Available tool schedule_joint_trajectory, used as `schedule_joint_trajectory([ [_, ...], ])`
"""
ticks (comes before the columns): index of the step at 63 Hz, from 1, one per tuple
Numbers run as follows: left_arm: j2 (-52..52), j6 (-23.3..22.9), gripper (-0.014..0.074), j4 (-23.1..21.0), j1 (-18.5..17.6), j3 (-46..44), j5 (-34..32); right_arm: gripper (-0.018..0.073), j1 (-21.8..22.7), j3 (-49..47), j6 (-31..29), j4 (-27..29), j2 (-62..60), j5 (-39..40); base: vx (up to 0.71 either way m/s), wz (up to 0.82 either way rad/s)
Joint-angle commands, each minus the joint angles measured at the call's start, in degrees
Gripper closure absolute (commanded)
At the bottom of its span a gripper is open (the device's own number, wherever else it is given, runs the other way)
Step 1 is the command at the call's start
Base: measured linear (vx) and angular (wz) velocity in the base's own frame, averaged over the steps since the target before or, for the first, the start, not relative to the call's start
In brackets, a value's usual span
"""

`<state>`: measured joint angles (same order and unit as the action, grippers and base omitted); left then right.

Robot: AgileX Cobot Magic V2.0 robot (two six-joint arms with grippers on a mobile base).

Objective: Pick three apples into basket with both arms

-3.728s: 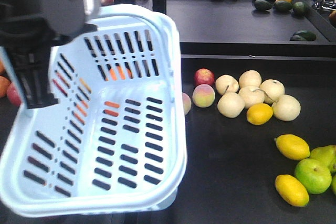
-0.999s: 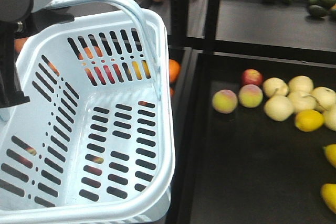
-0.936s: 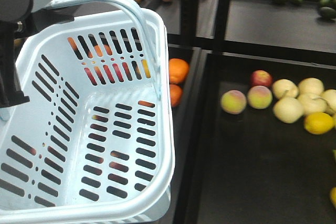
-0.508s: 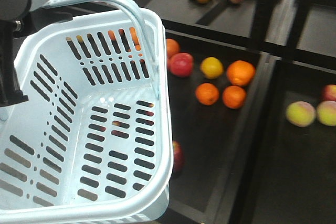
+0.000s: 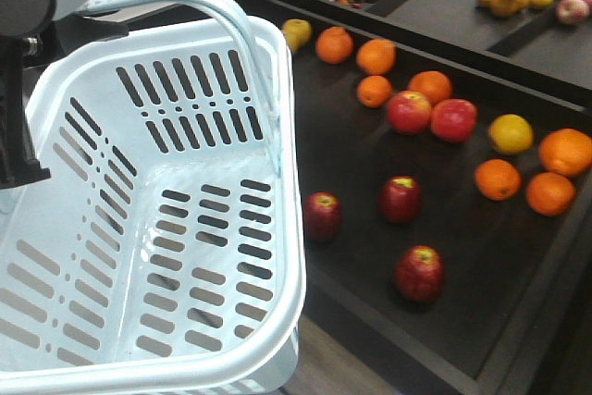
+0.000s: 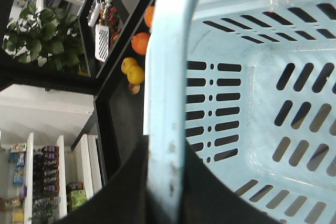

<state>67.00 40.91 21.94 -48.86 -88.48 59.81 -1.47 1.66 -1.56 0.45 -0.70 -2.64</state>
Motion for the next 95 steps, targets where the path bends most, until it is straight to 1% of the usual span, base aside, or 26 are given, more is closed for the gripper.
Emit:
schedule_joint_trajectory([
  [1,-1.34,-0.89,0.0604,1.36,-0.12,-1.65,-4.76,0.0568,0.17,0.65,0.07,-0.45,-0.07,4.46,-0.06,0.44],
  [50,-1.34,-0.89,0.0604,1.36,-0.12,-1.65,-4.76,0.0568,0.17,0.65,0.07,-0.45,-0.07,4.4,-0.03,0.35],
  [95,-1.34,-0.89,0.0604,1.36,-0.12,-1.65,-4.76,0.0568,0.17,0.65,0.07,-0.45,-0.07,4.49,0.04,0.38],
])
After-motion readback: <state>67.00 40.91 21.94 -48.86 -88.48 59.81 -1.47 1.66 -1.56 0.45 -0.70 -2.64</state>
